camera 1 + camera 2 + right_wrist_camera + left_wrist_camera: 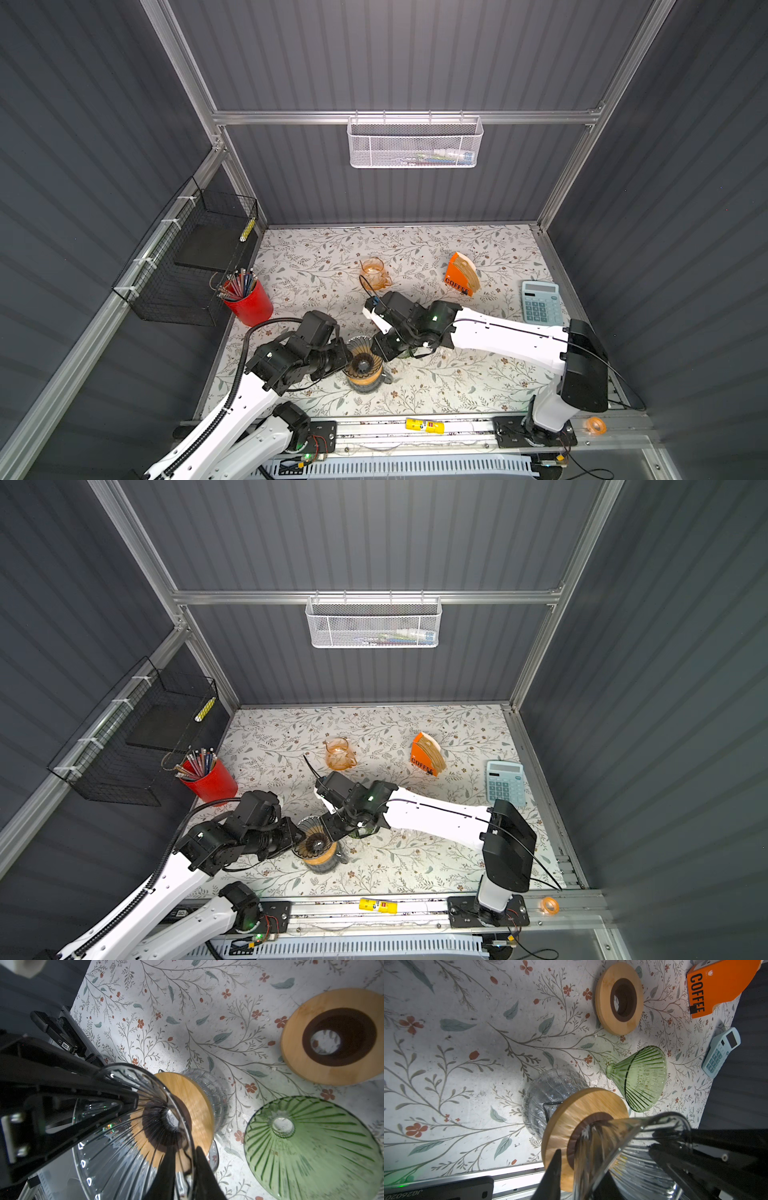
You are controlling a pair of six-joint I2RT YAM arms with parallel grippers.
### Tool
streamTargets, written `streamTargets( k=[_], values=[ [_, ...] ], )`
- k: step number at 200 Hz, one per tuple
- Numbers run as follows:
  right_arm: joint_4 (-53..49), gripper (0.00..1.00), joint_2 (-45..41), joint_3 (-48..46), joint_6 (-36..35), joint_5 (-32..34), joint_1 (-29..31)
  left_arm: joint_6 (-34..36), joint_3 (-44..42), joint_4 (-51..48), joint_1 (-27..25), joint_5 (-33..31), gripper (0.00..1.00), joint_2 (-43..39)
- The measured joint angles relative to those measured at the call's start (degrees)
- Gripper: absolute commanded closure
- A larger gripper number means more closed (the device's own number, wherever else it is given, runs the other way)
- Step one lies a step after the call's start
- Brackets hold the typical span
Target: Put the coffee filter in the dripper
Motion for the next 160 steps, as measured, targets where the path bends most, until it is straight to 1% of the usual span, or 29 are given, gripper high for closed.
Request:
streamTargets(
  k=[64, 117, 160],
  values=[
    [-1.7, 0.71, 0.8, 1.6, -0.9, 0.3, 0.0, 0.2, 1.6, 0.0, 0.0, -0.9, 0.72, 0.3],
    [-2.6, 0.66, 0.9, 3.2, -1.5, 1.0, 0.0, 0.7, 3.9, -0.7, 0.0, -1.9, 0.71, 1.2],
    [-2.9, 0.64, 0.9, 3.5, -2.0, 2.1, 0.0, 0.9, 5.1, -1.3, 0.0, -2.9, 0.7, 1.2]
  ],
)
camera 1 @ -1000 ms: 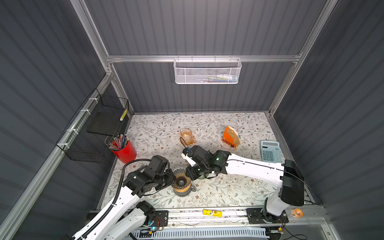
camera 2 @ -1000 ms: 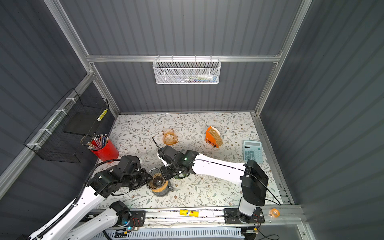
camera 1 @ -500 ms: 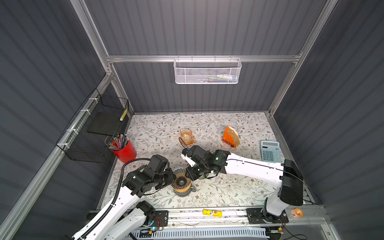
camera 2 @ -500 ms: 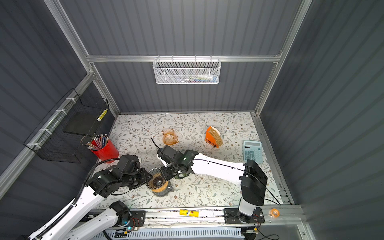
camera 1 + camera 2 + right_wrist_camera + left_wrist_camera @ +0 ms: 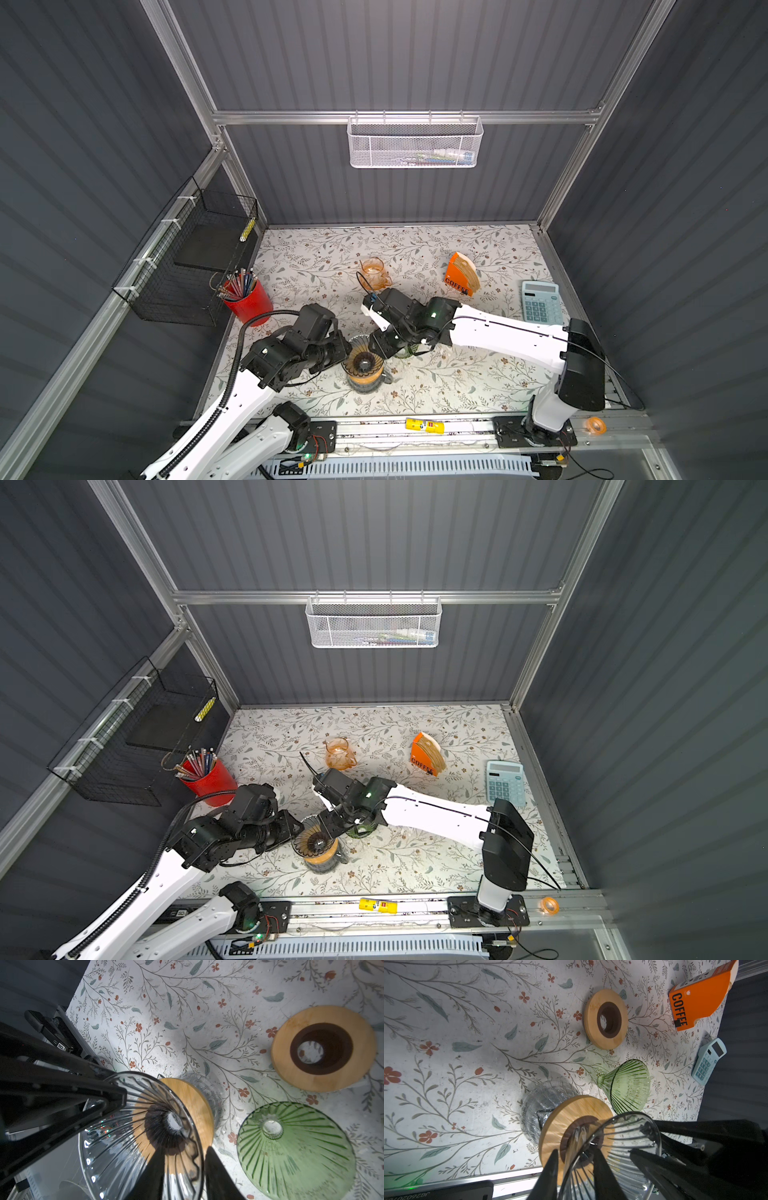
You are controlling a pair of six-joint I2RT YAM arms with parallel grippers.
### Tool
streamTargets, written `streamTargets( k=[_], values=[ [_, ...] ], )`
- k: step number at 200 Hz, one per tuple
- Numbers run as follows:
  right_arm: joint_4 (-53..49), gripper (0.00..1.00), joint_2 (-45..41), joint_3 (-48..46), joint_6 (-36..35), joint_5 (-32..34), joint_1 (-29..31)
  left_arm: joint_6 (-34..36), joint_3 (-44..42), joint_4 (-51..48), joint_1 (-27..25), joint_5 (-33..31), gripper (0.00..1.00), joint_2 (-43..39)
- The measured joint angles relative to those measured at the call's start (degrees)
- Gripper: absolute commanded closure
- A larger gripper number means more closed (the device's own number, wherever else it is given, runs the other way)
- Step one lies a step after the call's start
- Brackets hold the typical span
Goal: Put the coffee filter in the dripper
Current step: 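Open both grippers and withdraw them from the dripper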
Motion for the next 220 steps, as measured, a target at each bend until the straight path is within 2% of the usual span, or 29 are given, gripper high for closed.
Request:
streamTargets(
  k=[87, 161, 184, 220],
  values=[
    [-0.1, 0.62, -0.8, 0.7, -0.6, 2.5, 0.0, 0.3, 4.1, -3.3, 0.0, -2.6, 0.67, -0.2],
    [0.0, 0.62, -6.4, 0.7, -0.6, 5.8, 0.0, 1.6, 10.1, -7.4, 0.0, -6.6, 0.66, 0.0],
    [0.4, 0.62, -8.8, 0.3, -0.7, 8.2, 0.0, 2.2, 11.8, -6.2, 0.0, -8.1, 0.66, 1.0],
    [2.4, 0.62, -14.5, -3.4, -0.5, 10.0, -1.1, 4.3, 13.0, 0.7, 0.0, -9.2, 0.66, 4.8]
  ],
)
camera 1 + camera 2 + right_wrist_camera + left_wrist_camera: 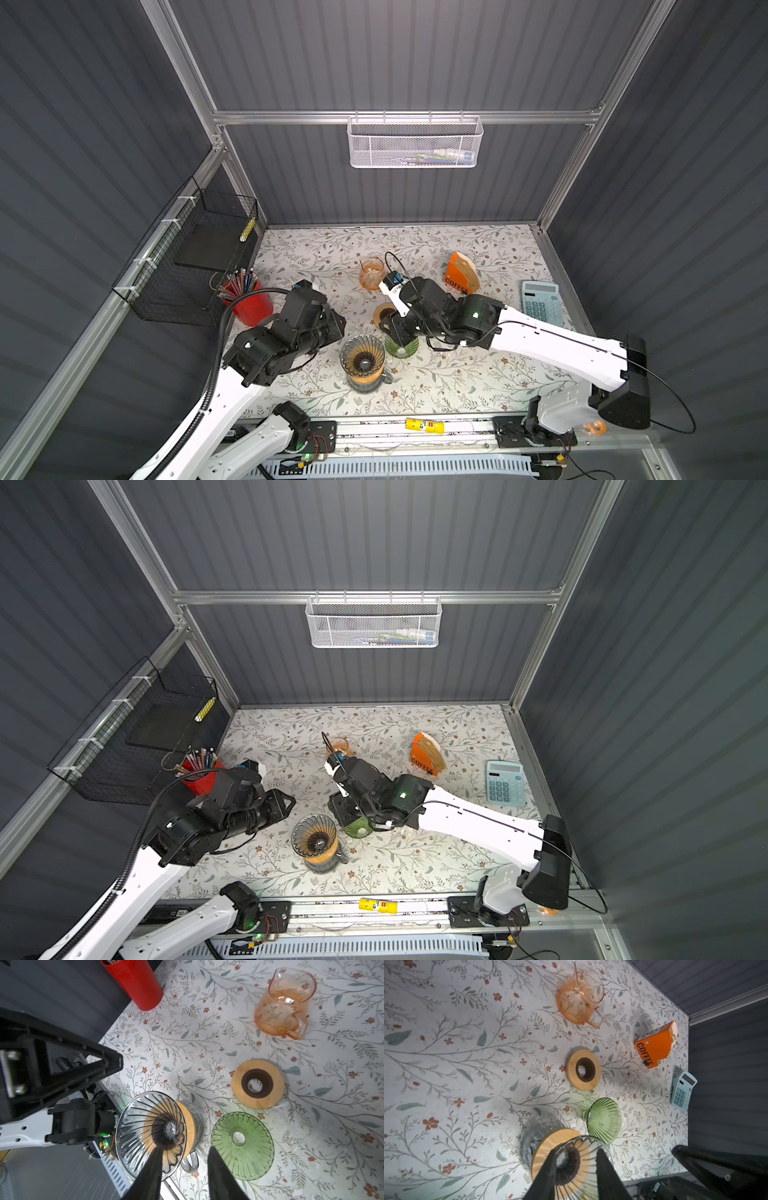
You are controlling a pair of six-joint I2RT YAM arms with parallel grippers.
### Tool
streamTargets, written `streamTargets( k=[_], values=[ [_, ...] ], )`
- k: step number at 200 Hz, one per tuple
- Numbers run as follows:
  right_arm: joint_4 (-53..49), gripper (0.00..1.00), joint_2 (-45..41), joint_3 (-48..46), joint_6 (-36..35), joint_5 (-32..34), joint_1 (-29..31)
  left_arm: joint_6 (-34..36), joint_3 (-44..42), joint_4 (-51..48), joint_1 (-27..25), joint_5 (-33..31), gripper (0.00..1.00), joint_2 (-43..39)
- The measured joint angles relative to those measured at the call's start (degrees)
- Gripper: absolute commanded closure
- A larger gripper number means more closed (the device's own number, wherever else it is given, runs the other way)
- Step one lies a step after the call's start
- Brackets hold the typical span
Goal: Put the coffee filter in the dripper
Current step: 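Open both grippers and withdraw them from the dripper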
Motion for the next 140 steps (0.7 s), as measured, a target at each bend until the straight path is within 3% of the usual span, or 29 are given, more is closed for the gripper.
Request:
streamTargets(
  k=[59, 140],
  values=[
    [0.2, 0.62, -10.5, -8.9, 0.2, 0.9, -8.5, 4.7, 1.3, 9.9, 0.0, 0.3, 0.66, 10.4],
    [-2.1, 0.65, -24.7, -18.1, -3.9, 0.2, -26.3, 6.5, 2.5, 20.5, 0.0, 4.4, 0.65, 14.7]
  ],
)
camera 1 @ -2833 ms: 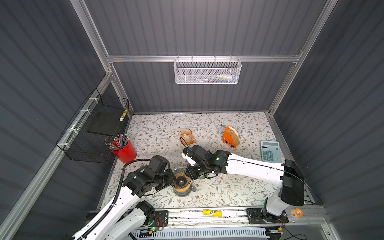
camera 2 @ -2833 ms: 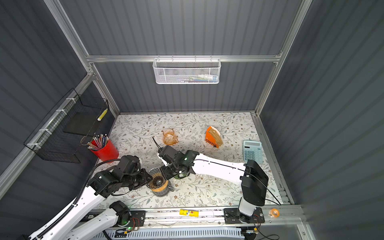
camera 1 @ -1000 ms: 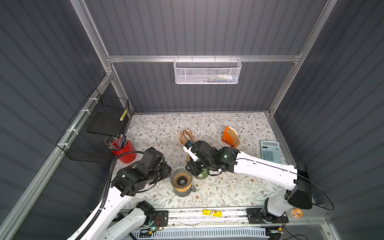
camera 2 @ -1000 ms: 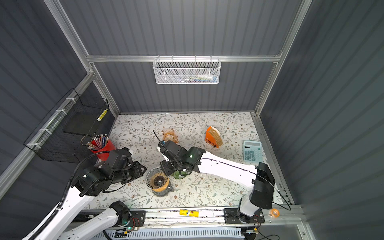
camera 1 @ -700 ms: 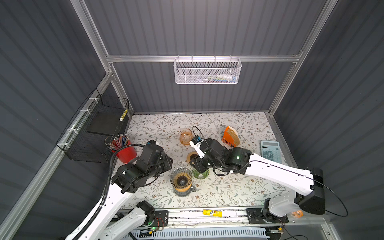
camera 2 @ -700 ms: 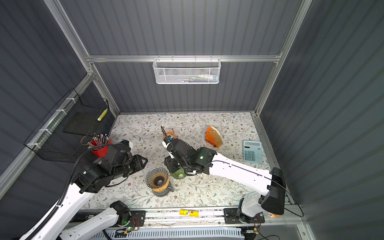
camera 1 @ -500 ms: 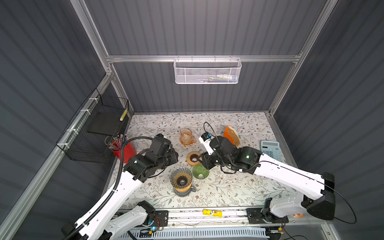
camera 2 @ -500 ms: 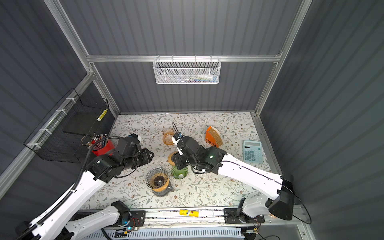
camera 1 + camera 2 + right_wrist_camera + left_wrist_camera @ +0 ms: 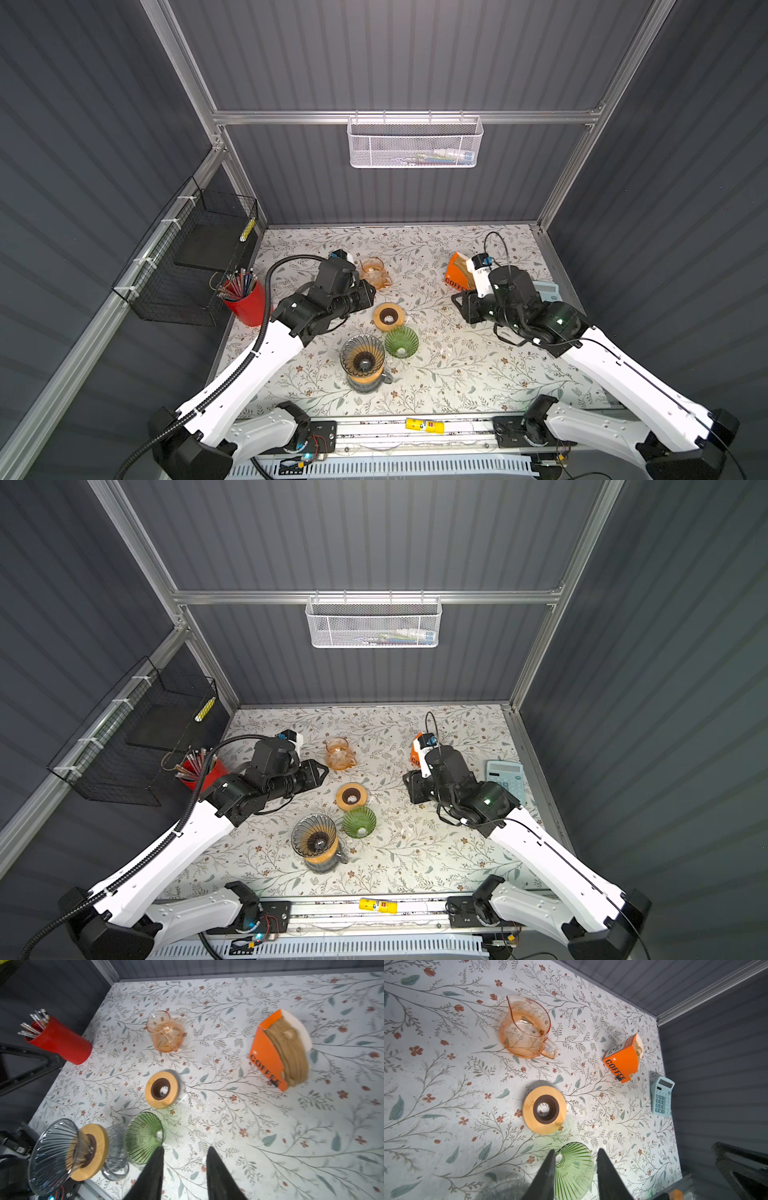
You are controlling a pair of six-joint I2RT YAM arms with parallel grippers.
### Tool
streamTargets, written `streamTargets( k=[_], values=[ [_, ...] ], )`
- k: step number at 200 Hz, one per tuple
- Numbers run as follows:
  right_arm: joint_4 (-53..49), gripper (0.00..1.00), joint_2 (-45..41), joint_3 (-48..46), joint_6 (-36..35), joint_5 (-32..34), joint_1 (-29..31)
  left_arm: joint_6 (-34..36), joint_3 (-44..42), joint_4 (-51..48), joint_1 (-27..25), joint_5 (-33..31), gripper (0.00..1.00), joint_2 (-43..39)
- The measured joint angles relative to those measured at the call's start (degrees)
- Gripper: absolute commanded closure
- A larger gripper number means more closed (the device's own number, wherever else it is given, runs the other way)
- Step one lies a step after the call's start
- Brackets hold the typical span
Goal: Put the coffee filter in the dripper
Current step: 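Open both grippers and withdraw them from the dripper, then move the right gripper to the paper filters in the orange COFFEE box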
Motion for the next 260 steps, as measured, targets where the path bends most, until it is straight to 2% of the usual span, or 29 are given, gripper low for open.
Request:
streamTargets(
  k=[80, 114, 145, 184, 221, 260],
  values=[
    [1.6, 0.68, -0.5, -8.0, -3.8, -4.3, -13.4, 0.0, -0.8, 3.4, 0.0, 1.9, 0.64, 1.0],
    [3.8, 0.75, 4.3, -8.4, -5.2, -7.5, -18.9, 0.3, -1.2, 3.9, 0.0, 1.9, 0.64, 1.0],
    [5.9, 0.76, 10.6, -8.4, -6.4, -10.2, -23.0, 0.3, -2.1, 5.7, 0.0, 1.9, 0.65, 2.8],
    [8.2, 0.8, 17.1, -8.2, -6.9, -11.5, -26.0, 0.3, -2.7, 8.5, 0.0, 2.1, 0.65, 6.8],
    [8.9, 0.82, 26.3, -3.1, -8.5, -10.3, -26.5, 0.3, -2.8, 11.3, 0.0, 3.2, 0.65, 8.9],
    [9.0, 0.82, 31.4, -1.2, -9.2, -9.7, -26.8, 0.3, -2.8, 12.3, 0.0, 3.0, 0.65, 9.5]
  ],
)
